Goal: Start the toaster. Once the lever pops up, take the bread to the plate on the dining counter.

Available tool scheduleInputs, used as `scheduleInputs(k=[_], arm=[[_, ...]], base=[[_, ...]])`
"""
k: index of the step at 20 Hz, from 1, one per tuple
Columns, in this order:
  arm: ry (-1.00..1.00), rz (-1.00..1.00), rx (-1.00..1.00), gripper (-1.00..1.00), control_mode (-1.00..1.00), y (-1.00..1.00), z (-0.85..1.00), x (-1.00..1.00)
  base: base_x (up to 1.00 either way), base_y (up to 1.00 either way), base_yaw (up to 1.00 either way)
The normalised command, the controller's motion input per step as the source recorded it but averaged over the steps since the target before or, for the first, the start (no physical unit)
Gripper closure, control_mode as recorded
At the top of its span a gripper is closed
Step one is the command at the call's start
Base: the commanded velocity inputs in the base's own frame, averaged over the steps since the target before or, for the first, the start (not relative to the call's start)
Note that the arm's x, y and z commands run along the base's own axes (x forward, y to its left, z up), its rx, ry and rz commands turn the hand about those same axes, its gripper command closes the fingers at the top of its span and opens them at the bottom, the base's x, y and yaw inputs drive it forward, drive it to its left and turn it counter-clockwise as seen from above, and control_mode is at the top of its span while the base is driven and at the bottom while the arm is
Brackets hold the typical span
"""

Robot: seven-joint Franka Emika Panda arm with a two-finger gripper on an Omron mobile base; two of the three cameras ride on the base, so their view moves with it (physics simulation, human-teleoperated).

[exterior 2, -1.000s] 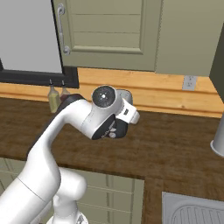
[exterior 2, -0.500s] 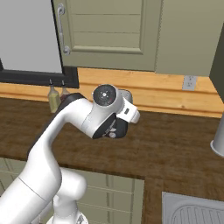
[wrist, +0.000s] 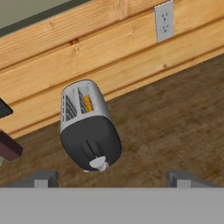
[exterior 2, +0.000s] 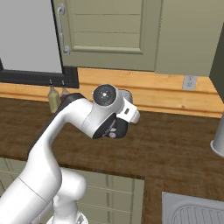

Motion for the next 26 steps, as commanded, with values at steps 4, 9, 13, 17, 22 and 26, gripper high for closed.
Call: scheduleInputs(k=[4,9,13,17,22,26], arm=[[0.0,0.0,0.0,-1.0,-1.0,0.0,0.0,0.0],[0.0,0.0,0.0,-1.0,-1.0,0.0,0.0,0.0],[0.0,0.0,0.0,-1.0,-1.0,0.0,0.0,0.0],[0.0,0.0,0.0,-1.0,-1.0,0.0,0.0,0.0],[0.0,0.0,0.0,-1.0,-1.0,0.0,0.0,0.0],[0.0,0.0,0.0,-1.0,-1.0,0.0,0.0,0.0]], base=[[0.0,0.0,0.0],[0.0,0.0,0.0],[0.0,0.0,0.0],[0.0,0.0,0.0],[0.0,0.0,0.0],[0.0,0.0,0.0]])
